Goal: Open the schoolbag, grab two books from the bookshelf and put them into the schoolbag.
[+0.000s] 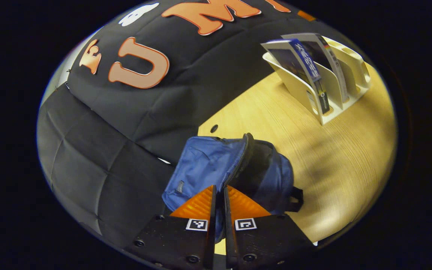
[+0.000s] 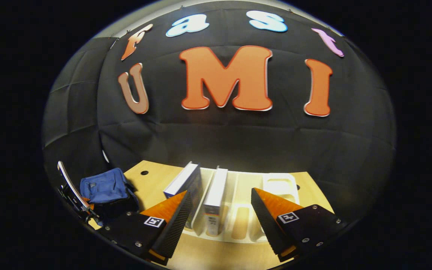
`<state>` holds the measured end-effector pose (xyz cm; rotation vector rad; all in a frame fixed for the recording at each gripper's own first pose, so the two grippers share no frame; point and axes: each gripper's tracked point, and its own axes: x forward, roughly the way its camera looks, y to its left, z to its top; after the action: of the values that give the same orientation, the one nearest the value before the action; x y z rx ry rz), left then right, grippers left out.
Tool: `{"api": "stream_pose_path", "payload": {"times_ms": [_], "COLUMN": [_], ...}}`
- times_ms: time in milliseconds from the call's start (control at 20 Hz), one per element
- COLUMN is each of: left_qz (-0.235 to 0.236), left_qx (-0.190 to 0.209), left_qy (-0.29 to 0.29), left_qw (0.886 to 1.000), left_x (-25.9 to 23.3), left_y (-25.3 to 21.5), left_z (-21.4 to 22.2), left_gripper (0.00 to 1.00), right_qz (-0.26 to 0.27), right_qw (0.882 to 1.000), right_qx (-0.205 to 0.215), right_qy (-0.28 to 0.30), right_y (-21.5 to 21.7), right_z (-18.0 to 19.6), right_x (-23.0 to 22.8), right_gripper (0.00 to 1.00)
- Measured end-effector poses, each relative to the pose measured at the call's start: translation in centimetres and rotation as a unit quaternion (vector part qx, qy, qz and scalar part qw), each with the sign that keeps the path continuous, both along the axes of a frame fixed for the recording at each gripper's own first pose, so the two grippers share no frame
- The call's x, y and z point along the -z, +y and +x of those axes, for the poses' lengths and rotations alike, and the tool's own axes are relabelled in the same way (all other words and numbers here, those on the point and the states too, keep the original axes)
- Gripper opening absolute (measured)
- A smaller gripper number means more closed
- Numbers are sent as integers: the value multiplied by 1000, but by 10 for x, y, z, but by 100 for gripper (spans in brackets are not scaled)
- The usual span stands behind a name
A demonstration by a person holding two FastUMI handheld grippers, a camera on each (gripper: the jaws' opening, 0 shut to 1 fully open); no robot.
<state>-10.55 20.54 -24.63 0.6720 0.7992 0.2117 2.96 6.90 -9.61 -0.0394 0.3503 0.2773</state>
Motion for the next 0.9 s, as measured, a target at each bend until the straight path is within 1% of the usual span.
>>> {"api": "stream_pose_path", "payload": {"times_ms": [100,150,200,350,450,500,600,750,800,850,900], "left_qz": [20,27,27,11,-3,-16,-58,-123,-126,-117,-108], "left_qx": [10,10,11,7,4,2,-2,-16,-12,-4,1], "left_qy": [-31,-44,-46,-68,-84,-92,-113,-138,-149,-165,-177], "left_qw": [999,999,999,998,996,996,992,983,981,979,978], "left_x": [-25,-32,-33,-49,-61,-67,-82,-96,-101,-113,-117], "left_y": [14,23,29,42,49,53,61,79,82,86,91], "left_z": [14,19,20,29,32,36,42,55,56,60,66], "left_gripper": [12,2,10,10,10,10,10,11,11,10,13], "right_qz": [5,8,7,-4,-7,-8,-8,-40,-54,-69,-80], "right_qw": [999,998,997,995,992,990,984,980,980,979,978], "right_qx": [-33,-47,-57,-71,-73,-68,-69,-67,-62,-56,-49], "right_qy": [26,40,51,74,98,124,163,182,182,183,185], "right_y": [29,41,51,67,79,83,92,101,103,102,103], "right_z": [5,6,8,17,26,29,30,41,47,53,59], "right_x": [2,4,4,4,9,16,25,36,37,38,41], "right_gripper": [94,94,94,94,94,94,94,95,95,95,95]}}
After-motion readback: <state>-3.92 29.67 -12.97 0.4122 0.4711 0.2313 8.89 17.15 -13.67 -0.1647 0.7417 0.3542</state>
